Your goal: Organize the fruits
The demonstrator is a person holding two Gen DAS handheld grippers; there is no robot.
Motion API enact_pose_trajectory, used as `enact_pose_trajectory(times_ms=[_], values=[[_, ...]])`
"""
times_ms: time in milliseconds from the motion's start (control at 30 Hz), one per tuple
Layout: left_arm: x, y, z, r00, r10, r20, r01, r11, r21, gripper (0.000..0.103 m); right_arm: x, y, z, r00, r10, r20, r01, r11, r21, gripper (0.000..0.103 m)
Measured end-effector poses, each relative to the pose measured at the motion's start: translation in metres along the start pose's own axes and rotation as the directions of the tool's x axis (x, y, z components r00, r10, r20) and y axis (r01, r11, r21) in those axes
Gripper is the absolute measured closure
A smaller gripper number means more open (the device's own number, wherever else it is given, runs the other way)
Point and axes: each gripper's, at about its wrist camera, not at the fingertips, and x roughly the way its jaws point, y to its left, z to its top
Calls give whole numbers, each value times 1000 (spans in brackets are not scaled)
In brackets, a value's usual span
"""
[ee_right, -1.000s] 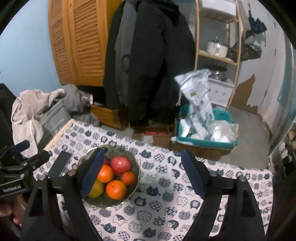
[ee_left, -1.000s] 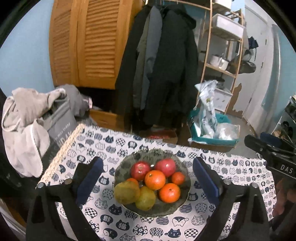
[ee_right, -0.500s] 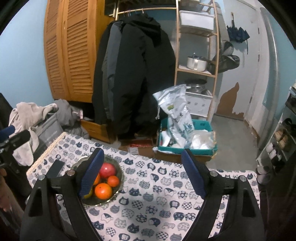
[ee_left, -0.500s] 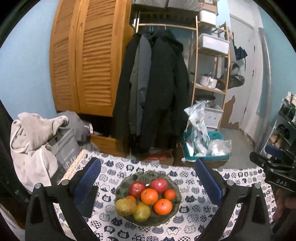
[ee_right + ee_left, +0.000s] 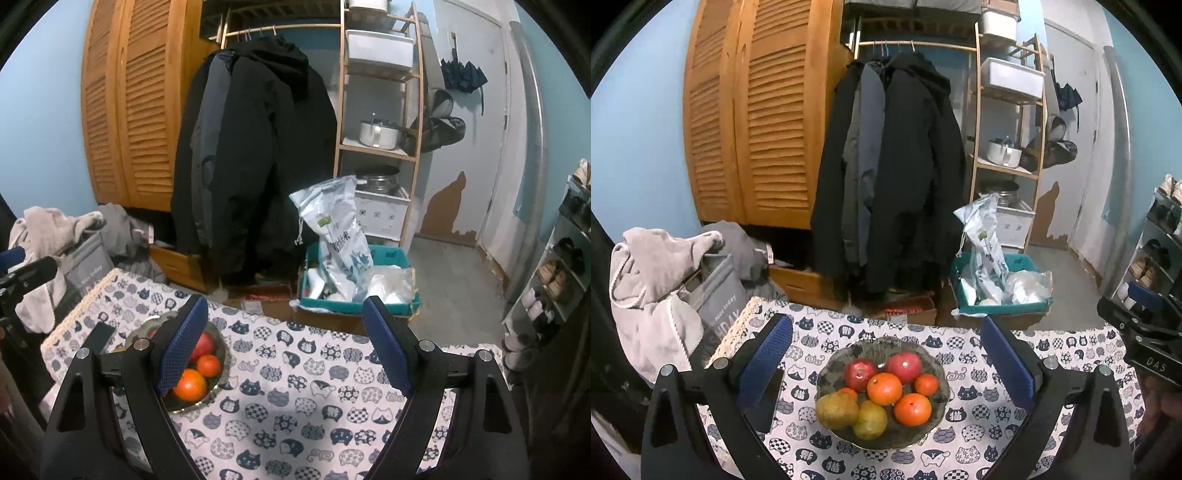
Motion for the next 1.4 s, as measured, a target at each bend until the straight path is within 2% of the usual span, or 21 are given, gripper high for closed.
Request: enact_pose_trajectory(times_ms=[1100, 1400], values=[[2, -1, -1, 1000, 9, -16, -9, 1000, -3, 1, 1, 1, 1, 1000, -12, -1, 12, 1000, -7, 19], [0, 1, -2, 999, 32, -13, -31, 999, 5, 1, 1, 2, 1, 1000, -13, -2, 13, 1000, -8, 19]])
